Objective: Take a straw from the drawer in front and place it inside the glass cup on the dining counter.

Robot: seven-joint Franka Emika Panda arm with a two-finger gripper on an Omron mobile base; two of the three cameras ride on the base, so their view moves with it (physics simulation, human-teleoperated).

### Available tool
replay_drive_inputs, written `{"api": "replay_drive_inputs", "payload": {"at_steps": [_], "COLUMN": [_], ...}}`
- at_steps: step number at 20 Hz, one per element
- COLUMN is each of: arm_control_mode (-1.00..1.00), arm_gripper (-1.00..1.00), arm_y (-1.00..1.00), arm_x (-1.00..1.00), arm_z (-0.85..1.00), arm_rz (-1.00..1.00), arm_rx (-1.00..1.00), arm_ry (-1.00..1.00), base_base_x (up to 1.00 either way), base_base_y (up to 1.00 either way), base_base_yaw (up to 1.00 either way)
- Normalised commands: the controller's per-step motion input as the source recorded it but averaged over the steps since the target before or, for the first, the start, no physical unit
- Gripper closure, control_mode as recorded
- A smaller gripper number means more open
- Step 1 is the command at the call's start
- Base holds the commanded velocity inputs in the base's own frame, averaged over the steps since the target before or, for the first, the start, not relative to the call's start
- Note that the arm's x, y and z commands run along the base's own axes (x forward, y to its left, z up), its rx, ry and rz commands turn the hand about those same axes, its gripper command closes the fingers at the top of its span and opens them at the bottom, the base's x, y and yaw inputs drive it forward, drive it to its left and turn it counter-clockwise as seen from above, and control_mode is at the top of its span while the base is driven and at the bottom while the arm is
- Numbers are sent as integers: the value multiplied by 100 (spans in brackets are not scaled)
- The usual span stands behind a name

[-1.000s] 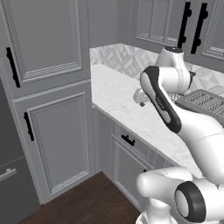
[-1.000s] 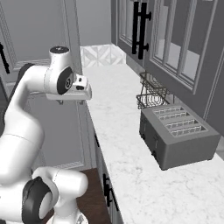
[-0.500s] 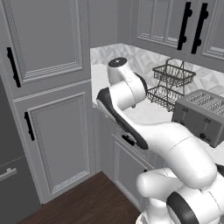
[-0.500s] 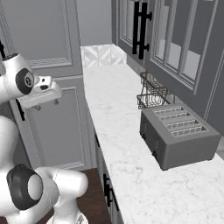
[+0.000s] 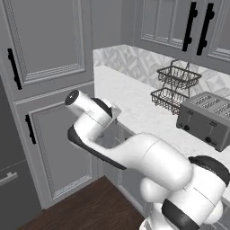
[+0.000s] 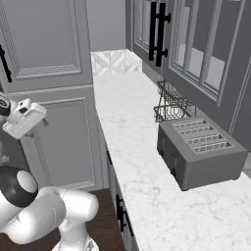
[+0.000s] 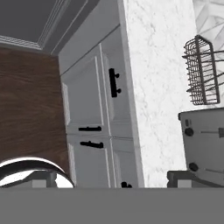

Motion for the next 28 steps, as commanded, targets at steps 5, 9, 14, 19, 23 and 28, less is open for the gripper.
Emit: {"api": "replay_drive_inputs", "payload": {"at_steps": [5,9,14,19,23,28], "arm_control_mode": [-100,-100,-100,-100,-100,-100], "arm_gripper": [-100,-100,-100,-100,-100,-100], "arm_y": [23,0,-28,-61,-62,-58], "arm_x": [26,24,1,0,0,0], "arm_z": [-60,-48,-39,-45,-49,-41], "arm_rz": [0,0,0,0,0,0], "arm_rx": [-34,-30,-21,-16,-12,-2], "arm_ry": [0,0,0,-6,-6,-8], "base_base_x": [0,0,0,0,0,0], "base_base_y": [0,0,0,0,0,0], "base_base_yaw": [0,0,0,0,0,0]}}
